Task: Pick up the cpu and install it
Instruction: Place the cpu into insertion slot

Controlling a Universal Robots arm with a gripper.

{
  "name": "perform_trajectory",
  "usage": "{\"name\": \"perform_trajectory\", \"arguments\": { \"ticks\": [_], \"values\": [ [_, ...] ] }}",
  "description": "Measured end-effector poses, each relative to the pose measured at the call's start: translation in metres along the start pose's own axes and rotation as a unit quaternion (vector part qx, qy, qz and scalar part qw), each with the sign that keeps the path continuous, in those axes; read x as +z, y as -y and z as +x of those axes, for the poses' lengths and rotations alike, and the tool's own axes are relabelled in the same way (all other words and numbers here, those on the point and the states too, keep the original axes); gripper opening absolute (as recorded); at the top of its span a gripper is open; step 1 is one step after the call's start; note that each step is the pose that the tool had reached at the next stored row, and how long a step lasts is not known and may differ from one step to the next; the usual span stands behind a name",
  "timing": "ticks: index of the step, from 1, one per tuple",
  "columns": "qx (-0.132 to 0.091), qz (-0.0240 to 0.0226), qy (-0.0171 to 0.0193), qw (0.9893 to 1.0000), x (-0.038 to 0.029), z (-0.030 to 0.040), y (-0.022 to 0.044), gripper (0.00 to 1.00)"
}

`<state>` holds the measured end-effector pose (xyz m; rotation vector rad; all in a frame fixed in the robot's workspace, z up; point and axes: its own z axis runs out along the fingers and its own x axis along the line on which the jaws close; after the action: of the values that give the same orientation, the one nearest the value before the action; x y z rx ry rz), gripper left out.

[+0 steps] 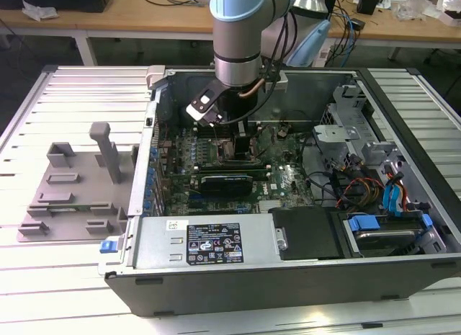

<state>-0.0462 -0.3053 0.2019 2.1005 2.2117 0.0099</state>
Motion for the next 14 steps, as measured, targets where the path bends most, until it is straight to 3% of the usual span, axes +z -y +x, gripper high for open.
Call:
{"name": "perform_trajectory", "arguments": {
  "ticks": [14],
  "values": [
    [0.000, 0.0000, -0.0001, 1.0000, 0.0022, 0.0002, 0.0012, 0.55]
  ]
}}
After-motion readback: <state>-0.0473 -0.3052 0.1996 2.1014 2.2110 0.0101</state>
